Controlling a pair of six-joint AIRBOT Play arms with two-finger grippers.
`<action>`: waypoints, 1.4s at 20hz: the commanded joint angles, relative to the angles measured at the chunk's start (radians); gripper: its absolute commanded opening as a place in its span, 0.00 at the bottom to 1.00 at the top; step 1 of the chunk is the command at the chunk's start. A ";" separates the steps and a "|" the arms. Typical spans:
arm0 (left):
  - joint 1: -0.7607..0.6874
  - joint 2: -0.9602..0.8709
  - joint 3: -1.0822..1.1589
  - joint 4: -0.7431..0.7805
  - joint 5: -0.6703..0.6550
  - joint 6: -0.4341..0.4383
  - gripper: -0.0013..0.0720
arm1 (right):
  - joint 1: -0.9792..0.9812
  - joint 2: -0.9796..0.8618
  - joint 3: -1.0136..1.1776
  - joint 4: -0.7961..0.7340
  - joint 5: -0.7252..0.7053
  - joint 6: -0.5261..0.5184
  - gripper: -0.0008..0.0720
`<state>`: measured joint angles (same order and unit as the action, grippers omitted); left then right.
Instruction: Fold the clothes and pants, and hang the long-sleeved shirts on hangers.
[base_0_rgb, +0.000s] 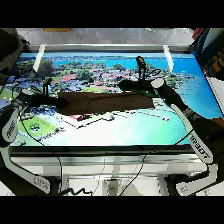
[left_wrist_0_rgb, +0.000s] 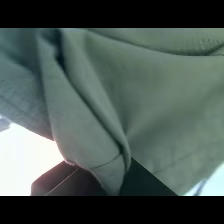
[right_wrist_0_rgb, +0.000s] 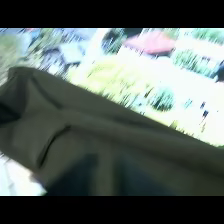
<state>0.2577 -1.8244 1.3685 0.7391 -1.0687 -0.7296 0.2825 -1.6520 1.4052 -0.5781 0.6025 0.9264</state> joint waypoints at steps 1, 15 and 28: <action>-0.023 0.094 0.002 -0.006 -0.021 -0.021 0.03 | 0.064 -0.002 0.003 -0.039 -0.212 -0.003 0.03; -0.026 0.654 0.002 -0.098 -0.227 -0.237 0.03 | 0.377 -0.233 0.077 -0.022 -0.156 0.322 0.03; -0.357 0.430 0.000 -0.098 0.039 -0.280 0.03 | 0.273 -0.193 0.170 -0.263 0.058 0.367 0.03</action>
<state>0.0235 -1.3247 1.3689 0.6415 -1.1629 -1.0077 0.6514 -1.8790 1.5719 -0.7235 0.5323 1.2533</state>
